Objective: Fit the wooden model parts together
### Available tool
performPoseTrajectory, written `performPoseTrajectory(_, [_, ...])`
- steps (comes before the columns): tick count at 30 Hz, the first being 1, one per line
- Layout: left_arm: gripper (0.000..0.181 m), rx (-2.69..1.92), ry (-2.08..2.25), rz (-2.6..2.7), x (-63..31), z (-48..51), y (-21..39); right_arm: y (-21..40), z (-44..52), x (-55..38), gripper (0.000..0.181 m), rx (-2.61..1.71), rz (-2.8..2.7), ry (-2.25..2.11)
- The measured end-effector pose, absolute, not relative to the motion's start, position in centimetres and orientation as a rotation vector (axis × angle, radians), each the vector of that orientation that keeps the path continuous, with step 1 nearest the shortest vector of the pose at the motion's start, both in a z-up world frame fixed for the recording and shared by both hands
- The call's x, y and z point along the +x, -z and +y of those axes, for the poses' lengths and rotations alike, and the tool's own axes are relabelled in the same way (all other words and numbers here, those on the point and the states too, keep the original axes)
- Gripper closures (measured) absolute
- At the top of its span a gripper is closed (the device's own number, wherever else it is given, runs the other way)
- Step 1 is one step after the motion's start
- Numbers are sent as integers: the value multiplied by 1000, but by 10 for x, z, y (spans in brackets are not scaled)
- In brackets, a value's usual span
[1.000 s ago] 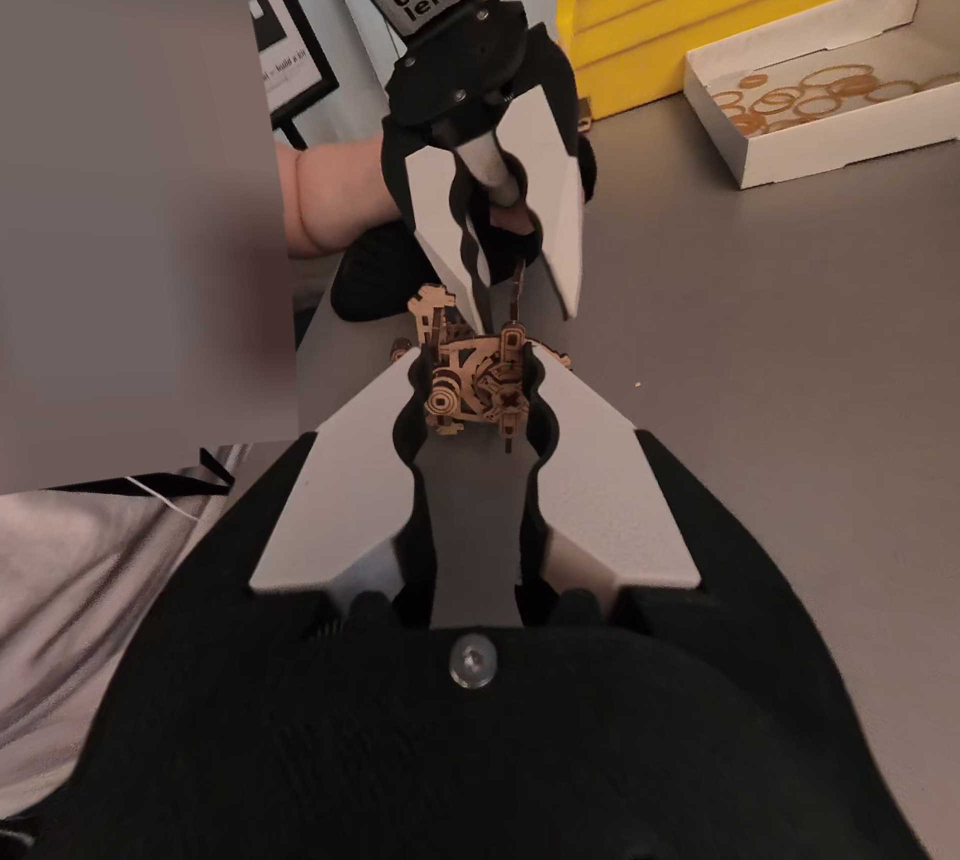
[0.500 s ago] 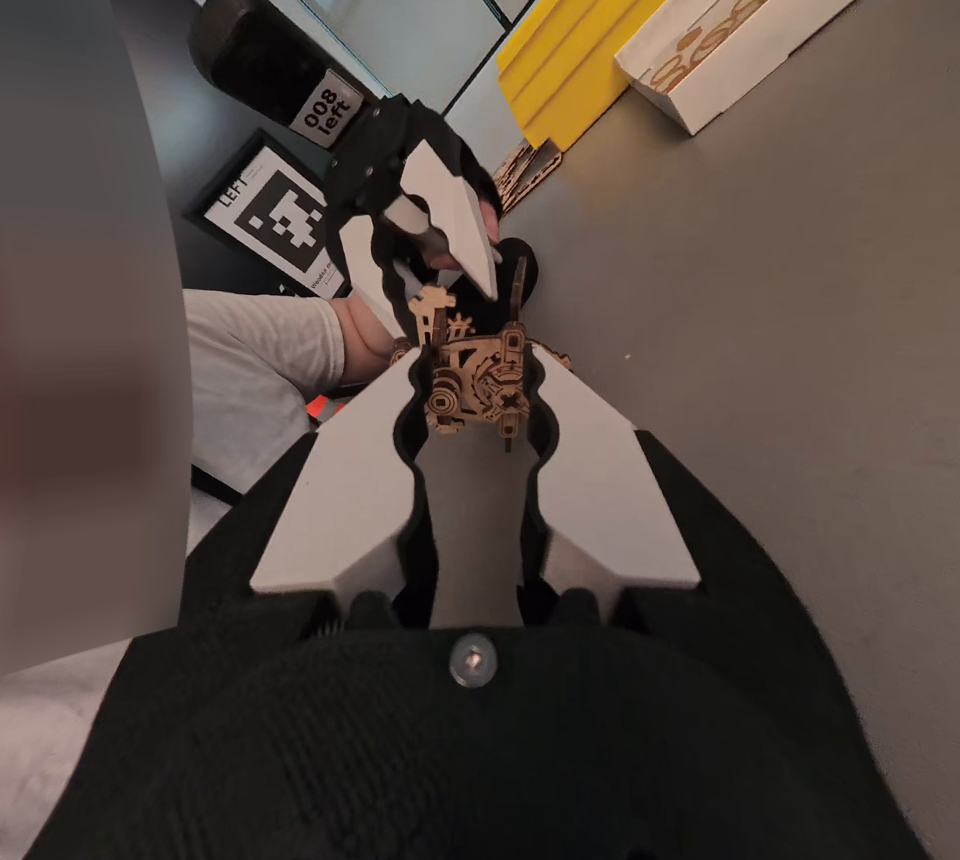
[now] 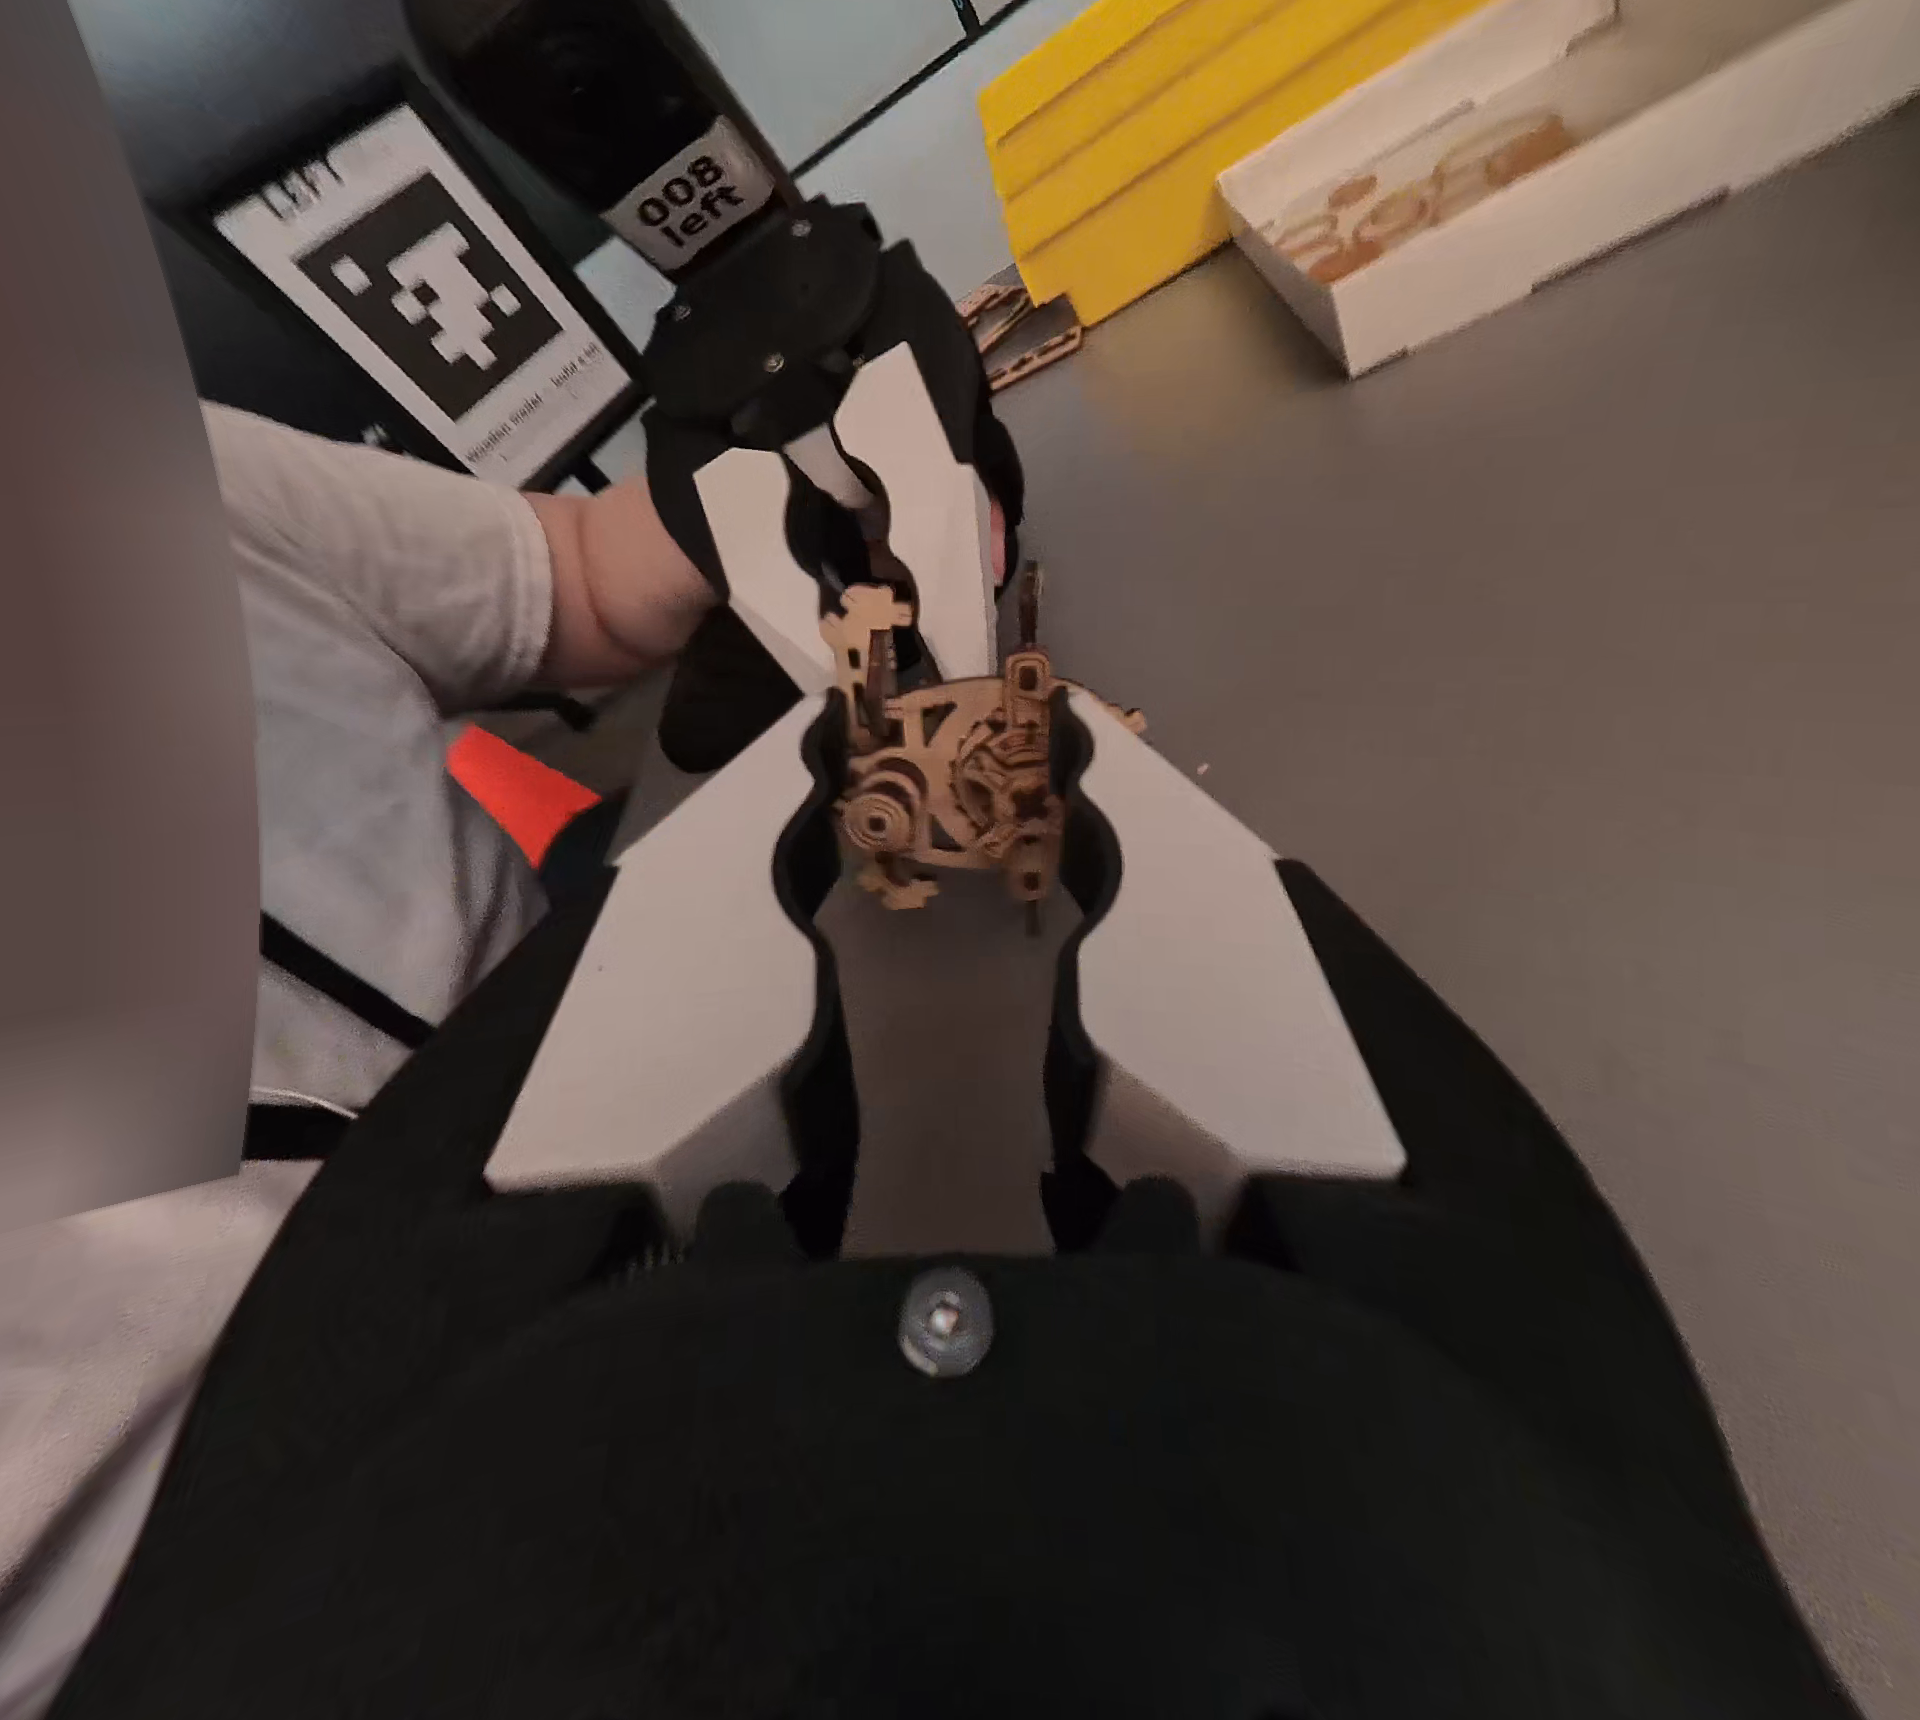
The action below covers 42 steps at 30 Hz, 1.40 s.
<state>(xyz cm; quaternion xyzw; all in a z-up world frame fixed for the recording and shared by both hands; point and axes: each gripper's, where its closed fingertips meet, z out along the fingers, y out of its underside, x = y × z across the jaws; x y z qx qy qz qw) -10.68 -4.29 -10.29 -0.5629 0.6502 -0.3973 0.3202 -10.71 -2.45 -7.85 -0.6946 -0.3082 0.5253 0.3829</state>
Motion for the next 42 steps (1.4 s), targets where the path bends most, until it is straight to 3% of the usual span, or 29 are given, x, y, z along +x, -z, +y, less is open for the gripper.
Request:
performPoseTrajectory(15, [169, -1366, 869, 1835, -114, -39, 118, 92, -28, -109, 147, -1611, -1175, -734])
performPoseTrajectory(17, [158, -1332, 822, 1878, -121, -37, 118, 95, -24, -107, 147, -1592, -1212, -610])
performPoseTrajectory(22, [154, -1213, 797, 1771, -129, -27, 78, 90, -8, -97, 147, -1474, -1274, -173])
performPoseTrajectory(27, [118, -1094, 513, 1625, -113, -21, 56, 98, -7, -107, 146, -1425, -1370, 58])
performPoseTrajectory(29, [117, -1086, 359, 1638, -109, -16, 67, 98, -8, -111, 147, -1414, -1392, 114])
performPoseTrajectory(37, [144, -1059, 224, 1757, -109, -16, 96, 100, -11, -122, 147, -1413, -1425, 162])
performPoseTrajectory(40, [164, -1026, 209, 1744, -109, -16, 93, 98, -14, -124, 146, -1401, -1422, 138])
performPoseTrajectory(42, [174, -1014, 235, 1711, -110, -15, 88, 91, -14, -122, 134, -1362, -1400, 129])
